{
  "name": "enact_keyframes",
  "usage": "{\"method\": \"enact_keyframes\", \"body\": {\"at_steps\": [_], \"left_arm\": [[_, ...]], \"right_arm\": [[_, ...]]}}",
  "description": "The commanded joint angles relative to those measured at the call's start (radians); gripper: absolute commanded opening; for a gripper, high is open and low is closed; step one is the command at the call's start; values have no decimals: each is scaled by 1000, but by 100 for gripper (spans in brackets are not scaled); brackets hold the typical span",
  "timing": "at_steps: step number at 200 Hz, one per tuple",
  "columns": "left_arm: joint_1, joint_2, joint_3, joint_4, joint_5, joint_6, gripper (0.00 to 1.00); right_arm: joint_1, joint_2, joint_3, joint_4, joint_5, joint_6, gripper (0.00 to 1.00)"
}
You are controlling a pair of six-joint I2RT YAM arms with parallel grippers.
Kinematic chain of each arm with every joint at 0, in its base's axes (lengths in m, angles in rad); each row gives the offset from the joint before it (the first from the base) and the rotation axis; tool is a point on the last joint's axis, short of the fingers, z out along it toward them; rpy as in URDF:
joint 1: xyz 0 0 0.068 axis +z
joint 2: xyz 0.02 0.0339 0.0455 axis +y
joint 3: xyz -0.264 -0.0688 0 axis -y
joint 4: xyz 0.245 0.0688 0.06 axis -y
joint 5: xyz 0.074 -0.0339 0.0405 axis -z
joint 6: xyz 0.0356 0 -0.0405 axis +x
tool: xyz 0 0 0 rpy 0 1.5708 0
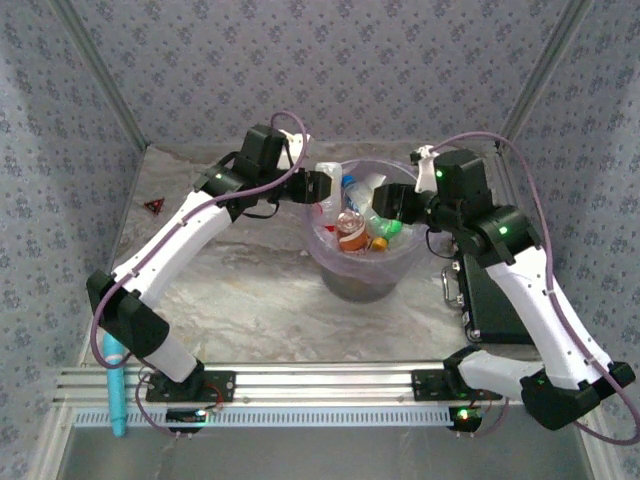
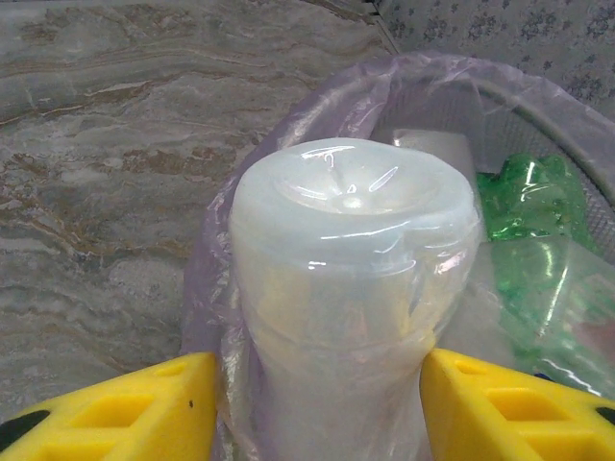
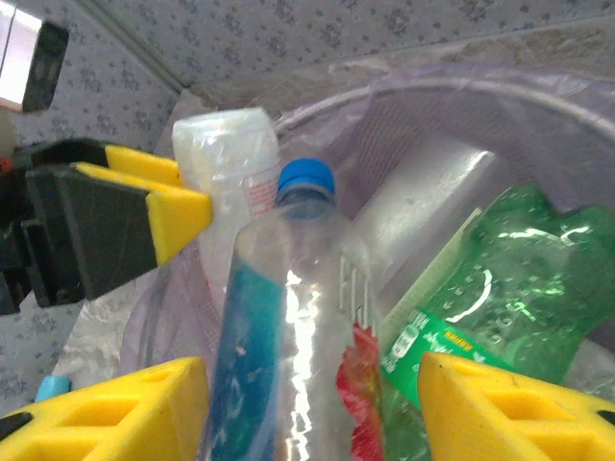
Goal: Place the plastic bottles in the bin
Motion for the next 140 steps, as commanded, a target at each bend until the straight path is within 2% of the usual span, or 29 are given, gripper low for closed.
{"method": "enact_keyframes", "body": {"at_steps": [1,55,92,119,140], "left_arm": [[1,29,19,-4,-6,-3,56],[11,-4,21,-16,-18,3,57],[11,-36,93,-9,41,6,67],[15,-54,150,-14,68,11,70],[29,-73,163,-31,64,22,71]], "right_arm": [[15,42,-12,-14,11,-18,61],[15,78,-60,2,14,-11,59],[-2,51,24,-14,31,-27,62],[-73,29,64,-77,63,-47,65],[-187,-7,32,-98,51,-53,66]]}}
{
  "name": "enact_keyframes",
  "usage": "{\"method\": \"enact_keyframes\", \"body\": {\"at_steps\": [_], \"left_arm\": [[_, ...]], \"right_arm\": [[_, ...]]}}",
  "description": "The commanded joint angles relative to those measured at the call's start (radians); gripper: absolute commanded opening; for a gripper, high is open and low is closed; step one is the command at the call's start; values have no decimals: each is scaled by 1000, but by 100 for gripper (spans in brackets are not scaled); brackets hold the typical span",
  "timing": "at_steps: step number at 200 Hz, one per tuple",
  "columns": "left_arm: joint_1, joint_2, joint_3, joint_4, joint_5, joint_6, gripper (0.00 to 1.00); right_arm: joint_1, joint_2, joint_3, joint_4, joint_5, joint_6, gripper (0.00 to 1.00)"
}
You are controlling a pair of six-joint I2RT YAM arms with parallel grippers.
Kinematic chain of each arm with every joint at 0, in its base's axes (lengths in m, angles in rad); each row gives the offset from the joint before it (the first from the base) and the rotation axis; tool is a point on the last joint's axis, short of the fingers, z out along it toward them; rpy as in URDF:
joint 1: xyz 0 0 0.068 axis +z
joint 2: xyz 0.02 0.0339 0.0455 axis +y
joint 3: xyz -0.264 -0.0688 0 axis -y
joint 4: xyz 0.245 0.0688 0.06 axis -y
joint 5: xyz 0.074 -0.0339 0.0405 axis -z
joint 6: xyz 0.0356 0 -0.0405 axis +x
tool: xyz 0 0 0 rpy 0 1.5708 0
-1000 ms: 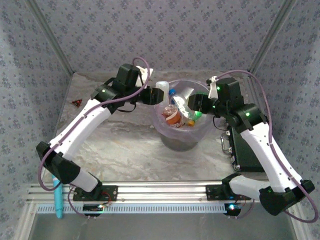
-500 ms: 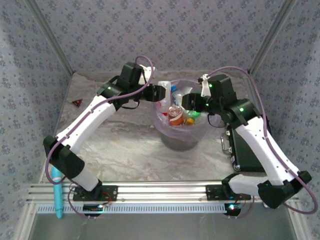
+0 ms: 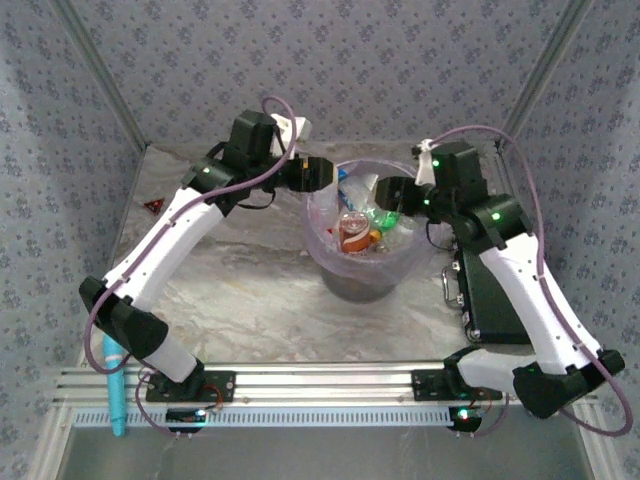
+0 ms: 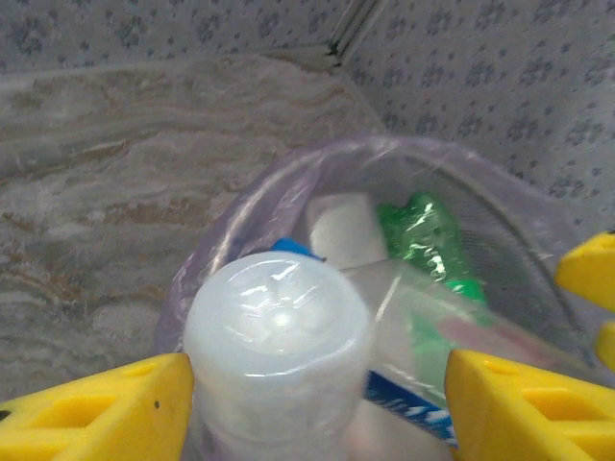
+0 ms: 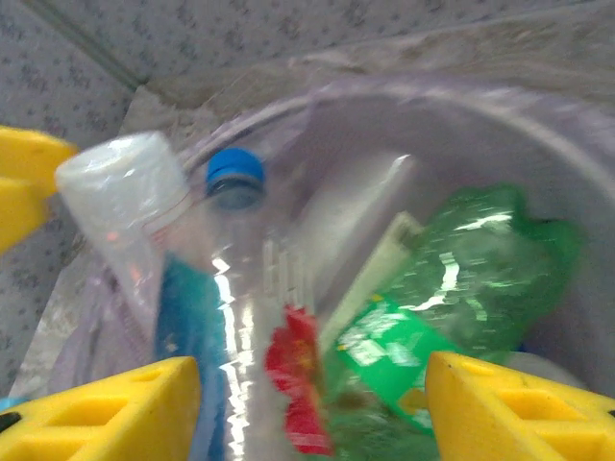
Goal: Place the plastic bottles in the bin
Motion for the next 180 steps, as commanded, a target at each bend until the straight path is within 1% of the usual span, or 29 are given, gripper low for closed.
{"method": "enact_keyframes", "body": {"at_steps": [1,16,30,45,75,115,130,180], "left_arm": [[17,-56,49,-17,25,21,71],[33,-71,29,-26,10,25,71],[52,-84,-13,-15,14,14,71],[70,-95,-61,6,17,-1,71],[104,-107,-152,42,44,-28,70],[133,-123,-209,49,66,-35,69],[142,-130,-218,50,71,-36,69],[190,-204,-239,57,53,-44,69]], "right_arm": [[-108,-54,3,-73,20,-29,66],[-210,-65,-30,-85,-31,-33,66],[-279,-66,-57,-78,-90,-31,66],[-308,-57,-86,-47,-148,-36,65],[-309,-10,-116,-17,-245,-39,61],[-289,22,-157,26,-355,-29,57],[-263,38,-160,36,-386,-22,57],[-158,103,-150,82,-417,0,56]]}}
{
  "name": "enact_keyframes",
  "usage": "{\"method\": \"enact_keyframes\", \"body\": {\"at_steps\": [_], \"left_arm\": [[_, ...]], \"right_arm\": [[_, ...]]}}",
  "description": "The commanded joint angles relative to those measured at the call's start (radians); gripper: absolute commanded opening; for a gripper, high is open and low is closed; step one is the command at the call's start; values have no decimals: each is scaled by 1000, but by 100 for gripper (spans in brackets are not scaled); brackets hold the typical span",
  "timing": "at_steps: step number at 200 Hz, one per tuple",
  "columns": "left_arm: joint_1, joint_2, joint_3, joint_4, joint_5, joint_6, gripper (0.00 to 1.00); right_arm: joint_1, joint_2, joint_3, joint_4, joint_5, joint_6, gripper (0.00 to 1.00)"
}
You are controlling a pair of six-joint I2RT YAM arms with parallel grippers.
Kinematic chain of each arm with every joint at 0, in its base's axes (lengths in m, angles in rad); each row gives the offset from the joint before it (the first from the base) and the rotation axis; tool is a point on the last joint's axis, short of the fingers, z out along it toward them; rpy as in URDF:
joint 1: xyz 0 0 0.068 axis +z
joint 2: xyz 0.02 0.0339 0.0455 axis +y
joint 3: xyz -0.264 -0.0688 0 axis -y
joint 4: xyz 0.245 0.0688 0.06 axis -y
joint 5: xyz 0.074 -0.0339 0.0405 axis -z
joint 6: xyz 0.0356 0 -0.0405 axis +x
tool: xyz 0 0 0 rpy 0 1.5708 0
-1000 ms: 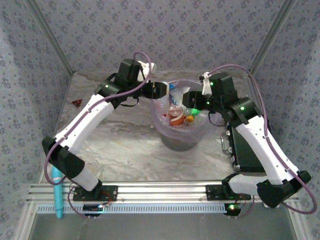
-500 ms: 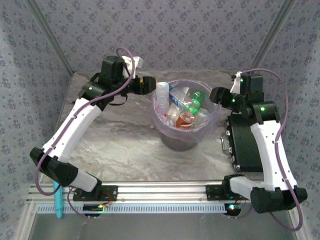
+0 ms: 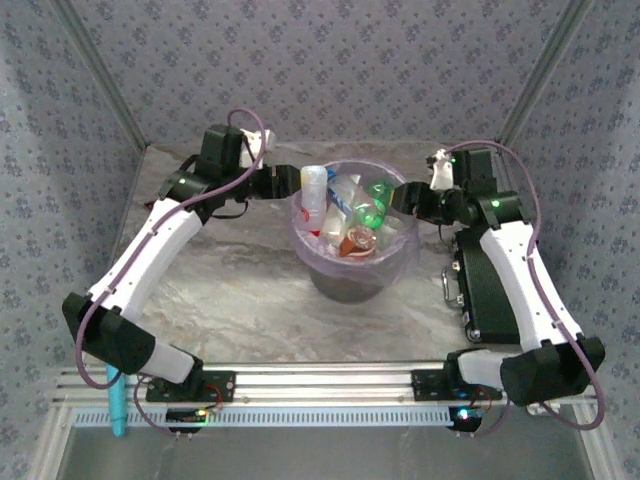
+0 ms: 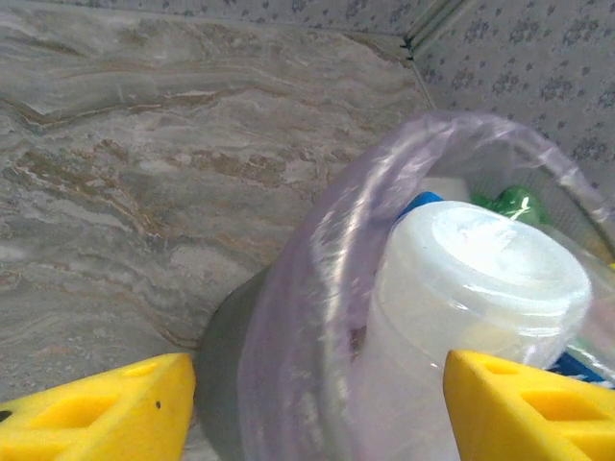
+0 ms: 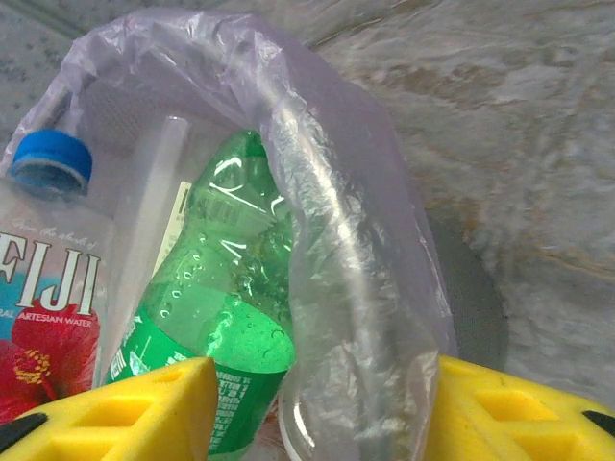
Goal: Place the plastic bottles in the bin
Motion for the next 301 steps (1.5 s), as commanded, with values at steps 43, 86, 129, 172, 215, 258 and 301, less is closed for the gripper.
{"method": "enact_keyframes", "body": {"at_steps": [43,86,129,172,215,258,301], "left_arm": [[42,-105,-24,17,-14,-1,67],[40,-85,-66,3,-69,11,63],[38,-77,-122,26,-63,1,60],[37,-83,-138,19,-77,9,60],[44,-105,-64,22,-39,8,68],[51,-147,-21,11,-62,15,75],[74,-197,-36,-14,-115,31,76]], "right_arm": [[153,111,46,95,-92,50,56],[178,112,163,-1,67,-4,61],[204,65,256,-70,188,-42,68],[360,121,374,-124,254,-153,75],[520,240,466,-157,369,-221,89],[588,372,545,-186,468,-221,91],[610,395,547,-167,513,-203,78]]}}
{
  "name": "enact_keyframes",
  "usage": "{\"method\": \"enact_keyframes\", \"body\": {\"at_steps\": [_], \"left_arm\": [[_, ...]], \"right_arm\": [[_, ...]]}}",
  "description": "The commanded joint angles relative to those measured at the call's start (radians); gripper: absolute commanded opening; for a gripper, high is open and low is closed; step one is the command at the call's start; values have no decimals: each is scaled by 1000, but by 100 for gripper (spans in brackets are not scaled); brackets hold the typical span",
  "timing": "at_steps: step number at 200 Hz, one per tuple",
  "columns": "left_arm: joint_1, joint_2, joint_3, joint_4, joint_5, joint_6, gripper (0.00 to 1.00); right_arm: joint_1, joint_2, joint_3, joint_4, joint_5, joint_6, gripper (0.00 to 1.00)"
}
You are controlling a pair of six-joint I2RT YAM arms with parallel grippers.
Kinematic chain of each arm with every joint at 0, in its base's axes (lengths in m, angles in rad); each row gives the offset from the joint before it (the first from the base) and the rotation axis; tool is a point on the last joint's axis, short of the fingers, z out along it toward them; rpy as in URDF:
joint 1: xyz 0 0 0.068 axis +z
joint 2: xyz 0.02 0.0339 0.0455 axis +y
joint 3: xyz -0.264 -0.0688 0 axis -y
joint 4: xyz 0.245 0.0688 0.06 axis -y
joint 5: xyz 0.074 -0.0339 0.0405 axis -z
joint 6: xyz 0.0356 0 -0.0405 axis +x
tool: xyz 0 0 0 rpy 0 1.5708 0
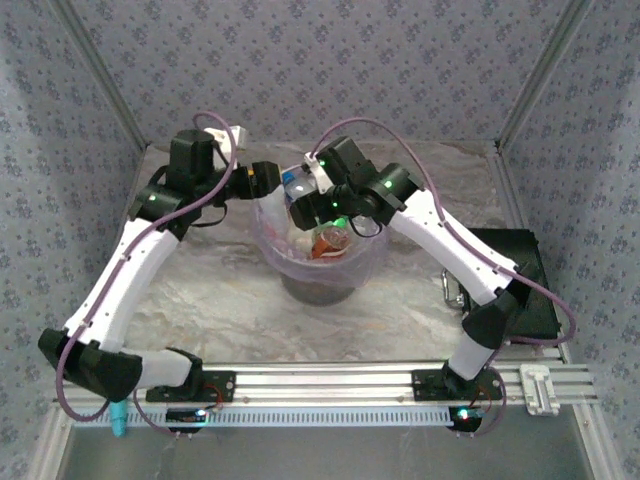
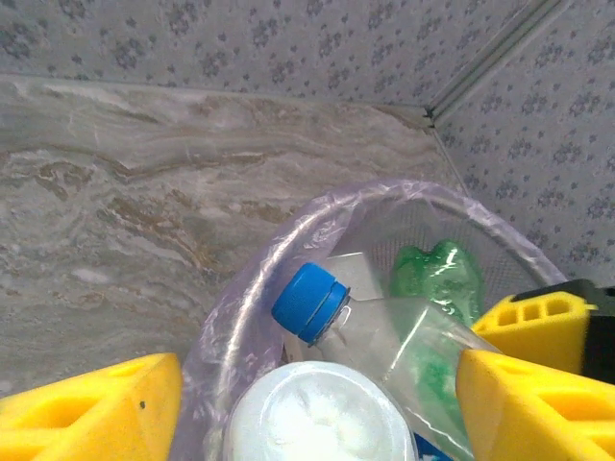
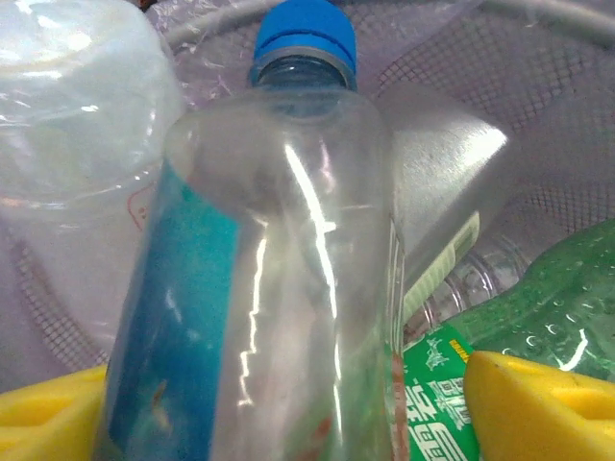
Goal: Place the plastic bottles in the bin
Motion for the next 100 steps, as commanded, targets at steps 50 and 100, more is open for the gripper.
{"method": "enact_keyframes", "body": {"at_steps": [50,100], "left_arm": [[24,-24,-4,-1,2,7,76],[24,-1,-21,16,24,-2,76]], "right_arm": [[12,-137,-26,44,130,25,67],[-19,-284,-136,3,189,81,65]]}}
